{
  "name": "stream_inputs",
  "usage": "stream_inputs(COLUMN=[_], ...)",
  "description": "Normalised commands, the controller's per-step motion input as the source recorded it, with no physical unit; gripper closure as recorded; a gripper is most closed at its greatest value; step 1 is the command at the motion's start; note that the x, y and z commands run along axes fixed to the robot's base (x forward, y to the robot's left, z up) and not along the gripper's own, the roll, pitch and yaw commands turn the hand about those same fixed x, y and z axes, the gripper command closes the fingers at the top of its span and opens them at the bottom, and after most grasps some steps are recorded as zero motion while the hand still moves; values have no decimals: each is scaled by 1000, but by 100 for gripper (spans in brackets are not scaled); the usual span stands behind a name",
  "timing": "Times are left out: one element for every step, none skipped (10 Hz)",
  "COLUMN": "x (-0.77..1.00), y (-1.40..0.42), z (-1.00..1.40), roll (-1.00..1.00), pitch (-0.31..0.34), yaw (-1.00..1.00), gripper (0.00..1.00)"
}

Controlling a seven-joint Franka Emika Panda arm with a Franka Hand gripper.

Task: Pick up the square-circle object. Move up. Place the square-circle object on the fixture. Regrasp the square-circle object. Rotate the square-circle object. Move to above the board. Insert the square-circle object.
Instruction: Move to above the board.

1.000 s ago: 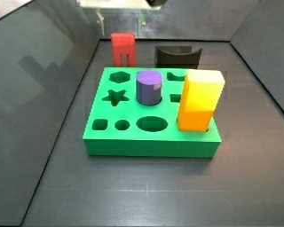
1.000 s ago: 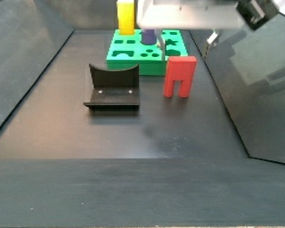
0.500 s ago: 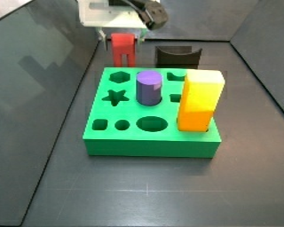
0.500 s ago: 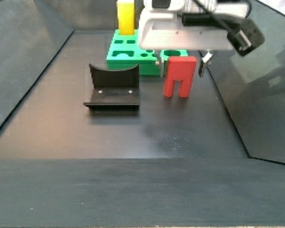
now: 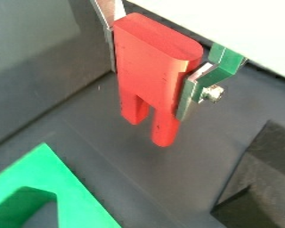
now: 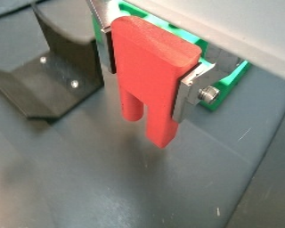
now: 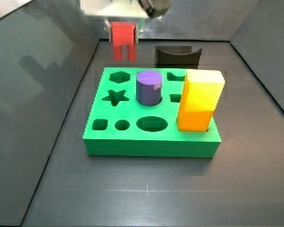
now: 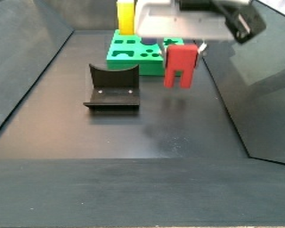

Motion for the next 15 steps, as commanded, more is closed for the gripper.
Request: stream_inputs(x=[89, 85, 82, 77, 75, 69, 66, 60, 56, 55, 50, 44, 40, 31, 21], y=[-1, -1, -1, 0, 1, 1, 1, 0, -2, -4, -5, -7, -9, -9, -9], z=[1000, 1000, 1000, 1000, 1000, 1000, 1000, 1000, 1000, 1000, 1000, 1000, 981, 817, 600], roll=[117, 113, 107, 107, 109, 108, 111, 111, 106, 99, 90, 87, 88, 91, 94], pitch=[137, 120, 111, 101, 97, 94, 89, 86, 85, 84, 86, 84, 82, 85, 85], yaw=[-83, -47, -17, 8, 14, 22, 24, 29, 30, 31, 29, 29, 29, 29, 30], gripper=[100, 100, 100, 100, 100, 100, 100, 100, 100, 100, 100, 100, 100, 100, 100])
